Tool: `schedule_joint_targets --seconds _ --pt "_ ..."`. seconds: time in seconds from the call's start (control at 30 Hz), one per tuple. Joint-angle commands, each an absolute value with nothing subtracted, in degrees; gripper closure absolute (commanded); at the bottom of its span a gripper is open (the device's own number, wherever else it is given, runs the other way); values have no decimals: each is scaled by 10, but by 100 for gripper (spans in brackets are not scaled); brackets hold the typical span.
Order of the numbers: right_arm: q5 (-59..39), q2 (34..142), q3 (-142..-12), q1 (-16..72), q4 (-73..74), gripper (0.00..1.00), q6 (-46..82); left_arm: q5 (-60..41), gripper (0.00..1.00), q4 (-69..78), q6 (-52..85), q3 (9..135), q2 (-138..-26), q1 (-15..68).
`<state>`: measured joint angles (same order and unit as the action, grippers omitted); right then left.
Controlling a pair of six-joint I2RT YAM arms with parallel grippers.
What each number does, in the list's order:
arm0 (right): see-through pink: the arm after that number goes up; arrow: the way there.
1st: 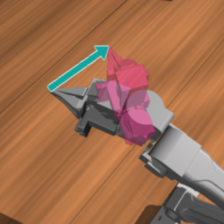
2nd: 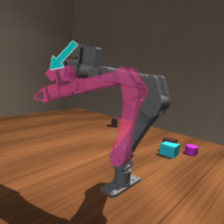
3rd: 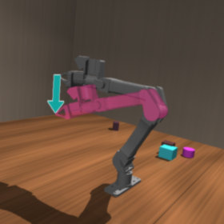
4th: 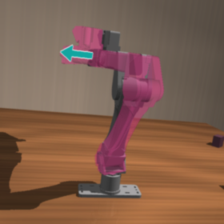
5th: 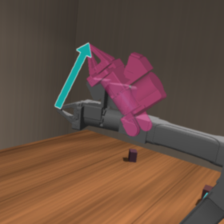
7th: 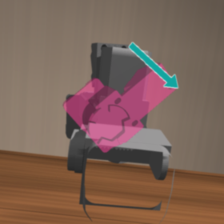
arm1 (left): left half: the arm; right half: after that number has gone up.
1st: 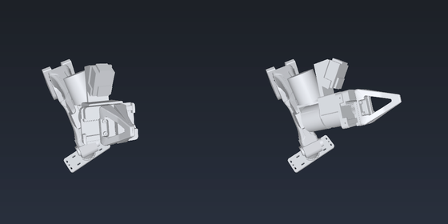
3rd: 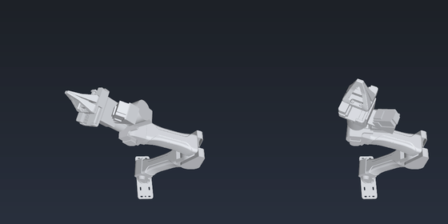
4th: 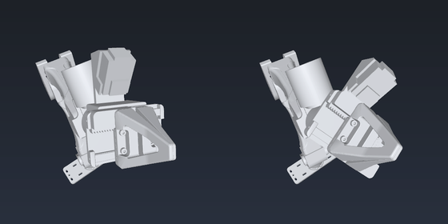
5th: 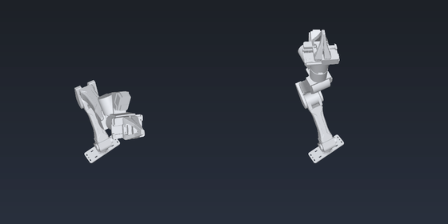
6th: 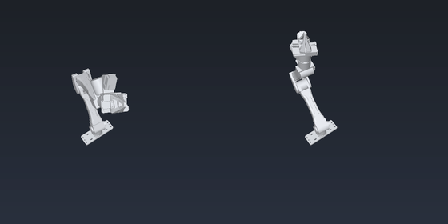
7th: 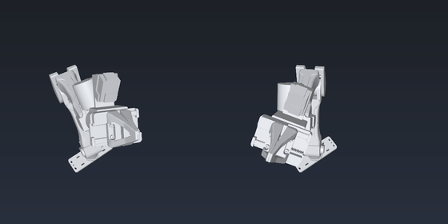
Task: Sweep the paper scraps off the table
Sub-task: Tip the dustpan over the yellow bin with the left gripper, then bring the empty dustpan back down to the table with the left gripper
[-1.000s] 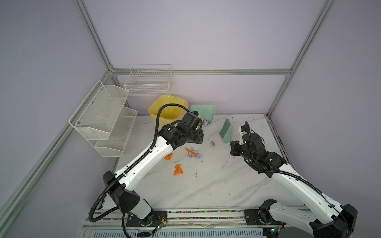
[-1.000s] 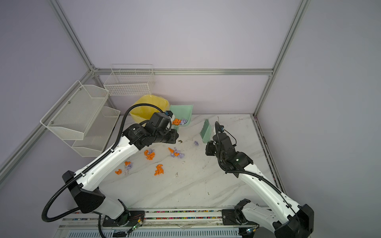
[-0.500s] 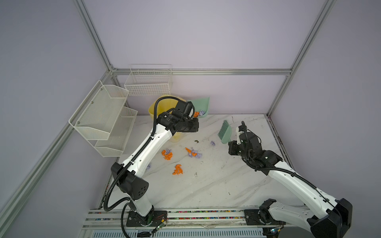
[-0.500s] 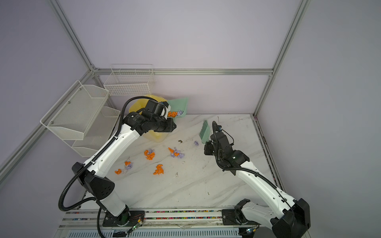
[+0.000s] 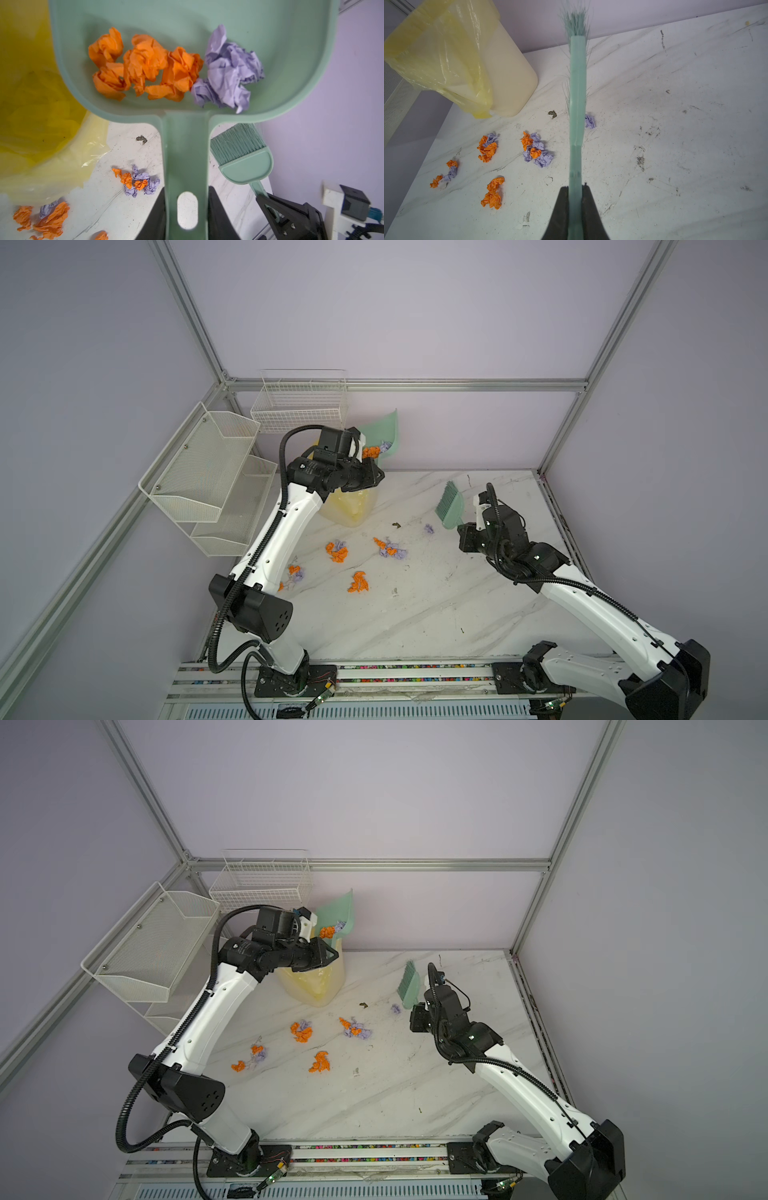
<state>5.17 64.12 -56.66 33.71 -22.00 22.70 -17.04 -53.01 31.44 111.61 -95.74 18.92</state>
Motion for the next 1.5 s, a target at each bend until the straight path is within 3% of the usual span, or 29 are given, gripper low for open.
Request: schedule_joint_targets --seconds 0.0,0.37,0.87,1.23,1.47 --pt "49 638 -583 334 -206 100 221 -238 100 -473 342 1093 -925 160" --pt "47 638 -584 334 -205 100 213 -457 100 -196 529 885 -882 59" --pt "43 629 -575 333 -200 100 216 -582 100 195 829 720 -877 -20" --pt "-1 642 -574 334 -180 100 228 -608 100 201 825 709 -863 -25" --pt "-32 643 -563 334 -155 100 234 -584 100 -23 659 764 -825 -25"
